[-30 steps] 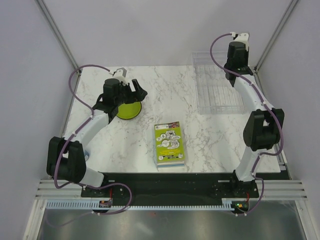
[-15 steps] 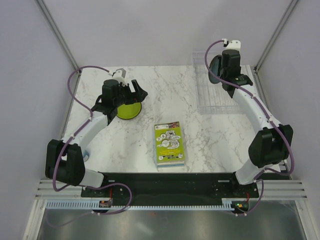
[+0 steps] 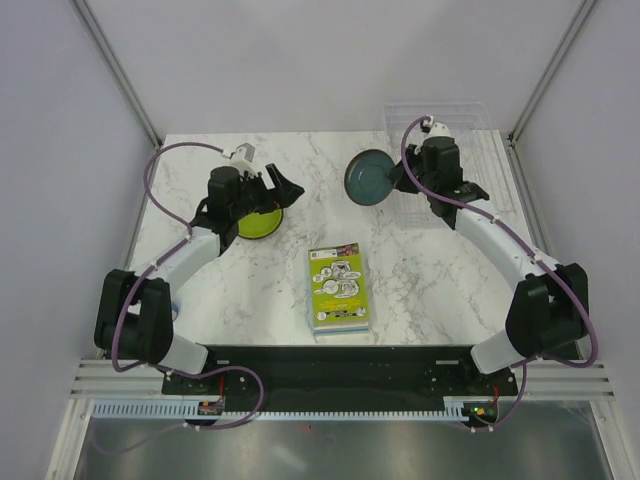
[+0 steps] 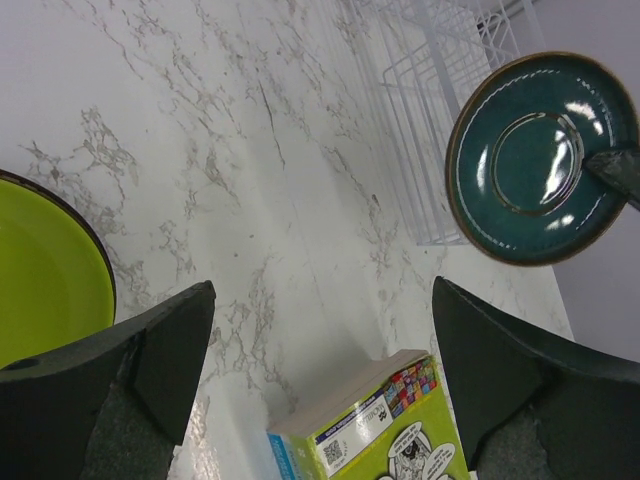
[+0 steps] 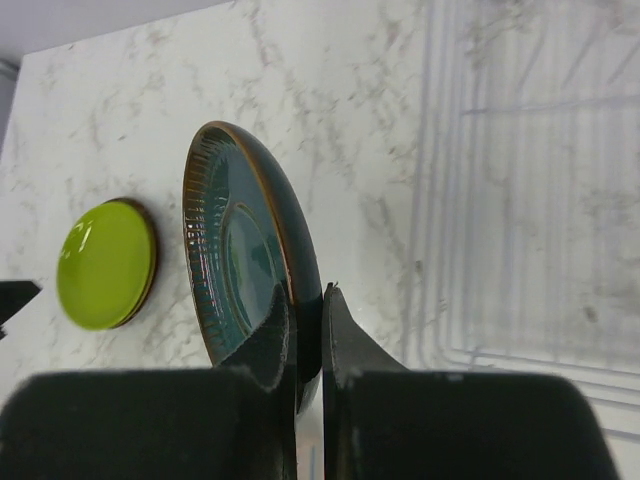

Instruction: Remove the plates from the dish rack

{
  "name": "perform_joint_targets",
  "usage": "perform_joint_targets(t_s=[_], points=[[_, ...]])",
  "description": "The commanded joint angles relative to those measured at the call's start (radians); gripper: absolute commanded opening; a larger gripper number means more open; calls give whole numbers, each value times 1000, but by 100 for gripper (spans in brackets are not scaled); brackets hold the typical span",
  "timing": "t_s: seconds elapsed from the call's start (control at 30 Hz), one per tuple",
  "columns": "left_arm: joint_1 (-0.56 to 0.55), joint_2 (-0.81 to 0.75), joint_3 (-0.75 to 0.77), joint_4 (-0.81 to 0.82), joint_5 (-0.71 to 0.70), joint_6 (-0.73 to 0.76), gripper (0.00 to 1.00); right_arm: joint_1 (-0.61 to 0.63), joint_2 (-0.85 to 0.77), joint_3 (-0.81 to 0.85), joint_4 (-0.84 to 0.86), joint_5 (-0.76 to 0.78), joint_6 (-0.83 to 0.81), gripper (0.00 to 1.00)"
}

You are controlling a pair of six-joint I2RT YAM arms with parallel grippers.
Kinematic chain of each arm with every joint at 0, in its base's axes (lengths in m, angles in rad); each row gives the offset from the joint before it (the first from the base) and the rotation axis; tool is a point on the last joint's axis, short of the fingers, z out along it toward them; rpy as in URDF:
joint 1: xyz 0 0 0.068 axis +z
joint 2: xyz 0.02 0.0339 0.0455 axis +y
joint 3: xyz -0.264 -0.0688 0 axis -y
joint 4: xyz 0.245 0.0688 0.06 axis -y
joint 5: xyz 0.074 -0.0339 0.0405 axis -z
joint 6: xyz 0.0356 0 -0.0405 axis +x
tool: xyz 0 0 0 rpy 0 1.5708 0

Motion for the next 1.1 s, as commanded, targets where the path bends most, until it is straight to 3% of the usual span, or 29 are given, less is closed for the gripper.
perform_joint_targets(t_s=[0.0,0.6,0.7,0.73,0.83,0.93,1.07], points=[[-4,14,-25,133,61,-65,95,60,-37,-57,234,-154,185,0],[-4,76,-92,338,121,-179,93,215,99,-128,546,-318,463,0],[-4,74,-94,345,120,-176,71,218,102,-142,563,-326,470,0],[-2,70,-97,345,111,-173,54,218,104,-145,565,-326,470,0],[5,44,-117,315,71,-151,26,218,102,-143,558,-320,466,0],[25,7,-137,263,29,-118,7,217,105,-128,529,-306,450,0],[74,-24,-143,195,17,-81,2,217,119,-103,483,-288,418,15]])
